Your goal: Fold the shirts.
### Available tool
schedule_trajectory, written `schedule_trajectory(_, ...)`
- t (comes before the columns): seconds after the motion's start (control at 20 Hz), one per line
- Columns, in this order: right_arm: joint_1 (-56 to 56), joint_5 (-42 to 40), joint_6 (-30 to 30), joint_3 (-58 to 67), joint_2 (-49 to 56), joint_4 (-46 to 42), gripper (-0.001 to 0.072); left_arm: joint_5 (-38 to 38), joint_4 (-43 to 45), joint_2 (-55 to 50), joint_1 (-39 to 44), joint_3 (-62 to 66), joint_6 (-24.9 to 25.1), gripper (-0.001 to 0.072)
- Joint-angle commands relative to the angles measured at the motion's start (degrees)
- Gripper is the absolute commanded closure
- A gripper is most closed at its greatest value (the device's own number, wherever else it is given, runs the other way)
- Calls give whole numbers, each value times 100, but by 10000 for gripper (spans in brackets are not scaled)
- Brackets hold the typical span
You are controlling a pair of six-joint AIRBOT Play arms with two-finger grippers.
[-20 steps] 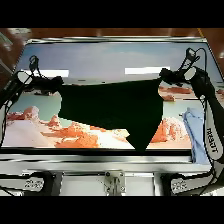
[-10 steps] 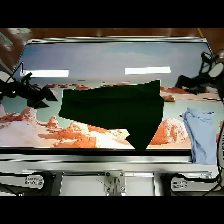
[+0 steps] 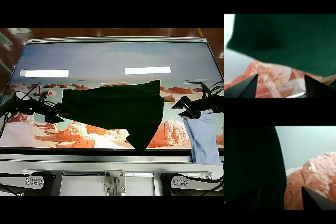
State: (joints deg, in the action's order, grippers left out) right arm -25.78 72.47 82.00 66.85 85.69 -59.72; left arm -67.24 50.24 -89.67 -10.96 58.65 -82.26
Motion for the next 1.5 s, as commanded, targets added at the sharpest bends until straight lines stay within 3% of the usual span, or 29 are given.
schedule_trajectory(0.0,-35,-304,-39,-199,-2,249,86,780,-398,-186,201,-168,52,47)
schedule_trajectory(0.15,-11,-356,-44,-199,-2,258,34,872,-402,-323,208,-168,-203,82)
schedule_trajectory(0.25,90,-361,-44,-212,72,216,33,874,-404,-389,205,-168,-264,410)
schedule_trajectory(0.4,466,-407,-46,-212,361,232,34,859,-535,-385,205,-166,-149,640)
schedule_trajectory(0.45,601,-422,-42,-212,476,245,34,852,-678,-352,205,-166,50,670)
schedule_trajectory(1.0,1215,-31,-66,-210,1187,411,35,719,-743,214,205,-166,538,671)
schedule_trajectory(1.45,297,610,-79,-273,520,9,34,507,-741,219,205,-166,769,671)
